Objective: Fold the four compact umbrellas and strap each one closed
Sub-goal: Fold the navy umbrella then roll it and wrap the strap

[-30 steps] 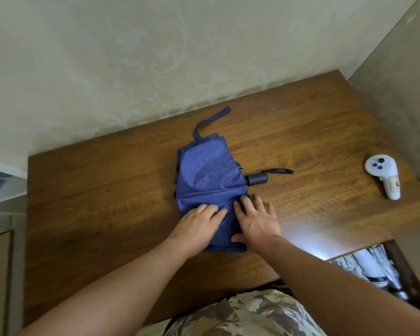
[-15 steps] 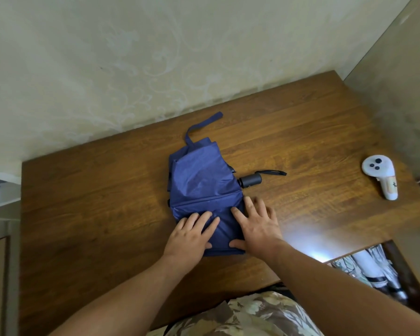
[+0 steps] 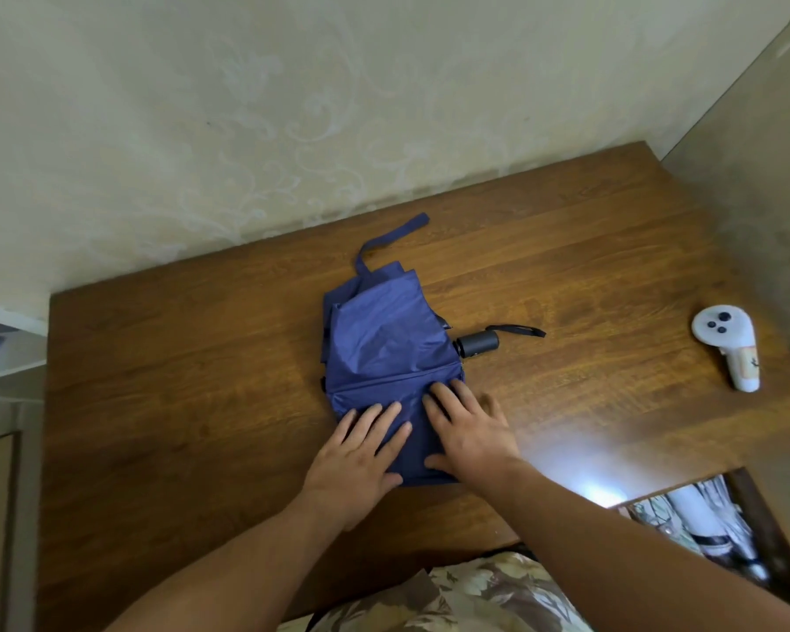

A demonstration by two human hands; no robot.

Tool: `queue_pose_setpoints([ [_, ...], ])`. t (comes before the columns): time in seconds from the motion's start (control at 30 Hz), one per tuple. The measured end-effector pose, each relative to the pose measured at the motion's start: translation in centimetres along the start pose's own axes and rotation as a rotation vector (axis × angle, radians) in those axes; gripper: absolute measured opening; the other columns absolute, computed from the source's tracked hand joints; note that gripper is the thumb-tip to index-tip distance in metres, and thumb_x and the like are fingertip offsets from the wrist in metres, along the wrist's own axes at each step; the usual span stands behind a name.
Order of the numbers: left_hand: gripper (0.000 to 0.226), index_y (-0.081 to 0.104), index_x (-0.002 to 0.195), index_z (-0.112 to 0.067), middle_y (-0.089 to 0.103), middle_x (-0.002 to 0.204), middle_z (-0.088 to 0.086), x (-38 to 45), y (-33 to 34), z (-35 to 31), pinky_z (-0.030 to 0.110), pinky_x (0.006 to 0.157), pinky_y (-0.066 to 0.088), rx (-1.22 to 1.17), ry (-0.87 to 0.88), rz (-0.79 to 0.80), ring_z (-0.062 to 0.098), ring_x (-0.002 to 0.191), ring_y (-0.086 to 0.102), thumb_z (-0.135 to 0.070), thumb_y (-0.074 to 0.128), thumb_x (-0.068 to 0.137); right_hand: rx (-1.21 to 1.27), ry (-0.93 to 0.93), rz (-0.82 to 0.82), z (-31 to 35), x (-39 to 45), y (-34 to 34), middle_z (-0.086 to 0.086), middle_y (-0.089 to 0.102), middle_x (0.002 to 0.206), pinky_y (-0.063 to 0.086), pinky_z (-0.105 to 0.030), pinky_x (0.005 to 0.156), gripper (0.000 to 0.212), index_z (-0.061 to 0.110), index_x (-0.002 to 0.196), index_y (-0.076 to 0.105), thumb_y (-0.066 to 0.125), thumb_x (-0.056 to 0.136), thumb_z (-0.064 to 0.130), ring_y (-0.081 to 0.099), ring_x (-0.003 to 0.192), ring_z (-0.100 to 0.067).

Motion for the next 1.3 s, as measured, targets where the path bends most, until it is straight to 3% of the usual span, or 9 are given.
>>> queue_pose_setpoints([
  [0.17,0.077,0.021,0.166,-0.029,0.013,0.176,0.005,-4.4,3.1,1.8,0.053,0.124,0.011,-0.021,0.07,-0.046,0.031,0.162,0.011,-0.069,0.039,0.102,-0.034,0.056,0.095,-1.2,-0.3,1.9,0.012,-0.033,0.167,0.003,-0.062,0.126,0.097,0.031,0.161,-0.025,0.034,0.098,0.075,-0.029,0.155,-0.027],
  [0.37,0.059,0.024,0.165,-0.04,0.011,0.176,-0.006,-6.2,1.8,4.5,0.044,0.126,0.012,-0.044,0.179,-0.01,0.021,0.163,0.009,-0.056,0.037,0.109,-0.044,0.059,0.121,-1.2,-0.2,1.7,0.011,-0.035,0.165,0.005,-0.062,0.126,0.097,0.031,0.16,-0.026,0.033,0.098,0.076,-0.027,0.156,-0.029],
  [0.5,0.047,0.041,0.155,-0.047,0.032,0.169,-0.012,-5.4,0.2,5.1,0.044,0.119,0.036,-0.061,0.211,-0.033,0.017,0.155,0.031,-0.051,0.037,0.109,-0.045,0.046,0.122,-1.1,-0.2,1.6,0.01,-0.031,0.167,0.006,-0.062,0.126,0.098,0.031,0.16,-0.026,0.034,0.097,0.076,-0.025,0.156,-0.029],
  [0.67,0.044,0.073,0.115,-0.038,0.068,0.125,-0.014,-3.2,-2.7,4.0,0.034,0.096,0.052,-0.155,0.16,-0.143,0.009,0.112,0.061,-0.057,0.034,0.108,-0.04,0.028,0.142,-1.5,-0.5,1.5,0.012,-0.034,0.166,0.004,-0.061,0.126,0.105,0.034,0.159,-0.028,0.04,0.093,0.08,-0.027,0.155,-0.027],
  [0.8,0.05,0.056,0.074,-0.022,0.055,0.071,-0.009,0.2,-6.8,6.4,0.036,0.062,0.042,-0.552,-0.292,-0.291,0.015,0.071,0.058,-0.058,0.038,0.103,-0.038,0.026,0.145,-1.6,-0.5,1.5,0.013,-0.034,0.166,0.004,-0.06,0.127,0.106,0.036,0.159,-0.028,0.042,0.092,0.08,-0.028,0.155,-0.027],
  [0.9,0.023,0.057,0.088,-0.022,0.058,0.082,-0.007,1.9,-10.1,9.8,0.036,0.068,0.045,-0.84,-0.689,-0.572,0.016,0.079,0.058,-0.039,0.059,0.104,-0.029,0.026,0.147,-1.6,-0.4,1.5,0.014,-0.034,0.166,0.004,-0.06,0.127,0.106,0.036,0.159,-0.027,0.043,0.092,0.08,-0.028,0.155,-0.027],
  [0.97,0.021,0.057,0.115,-0.024,0.059,0.098,-0.008,3.3,-11.4,11.0,0.032,0.075,0.045,-1.147,-0.867,-0.517,0.017,0.093,0.062,-0.039,0.064,0.102,-0.026,0.028,0.155,-1.6,-0.4,1.5,0.014,-0.035,0.166,0.004,-0.06,0.127,0.106,0.036,0.159,-0.027,0.044,0.093,0.079,-0.028,0.155,-0.027],
  [1.07,0.052,0.046,0.147,-0.034,0.058,0.11,-0.008,5.1,-12.4,11.3,0.029,0.084,0.044,-1.433,-0.822,-0.302,0.009,0.098,0.059,-0.037,0.07,0.101,-0.023,0.03,0.154,-1.6,-0.3,1.5,0.015,-0.035,0.165,0.005,-0.06,0.127,0.106,0.037,0.159,-0.027,0.044,0.092,0.079,-0.028,0.155,-0.026],
  [1.3,0.055,0.053,0.144,-0.039,0.064,0.115,-0.003,5.3,-13.7,10.8,0.023,0.074,0.051,-1.442,-0.708,-0.34,0.013,0.1,0.066,-0.02,0.075,0.098,-0.007,0.033,0.144,-1.6,-0.3,1.6,0.016,-0.032,0.166,0.005,-0.06,0.127,0.107,0.037,0.16,-0.025,0.046,0.092,0.079,-0.026,0.156,-0.026],
])
Point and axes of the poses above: each hand's wrist, its own x-axis towards the middle knuckle, its own y-axis out of the palm, z = x × y, the point moved 3 cm from there along x, towards the middle knuckle
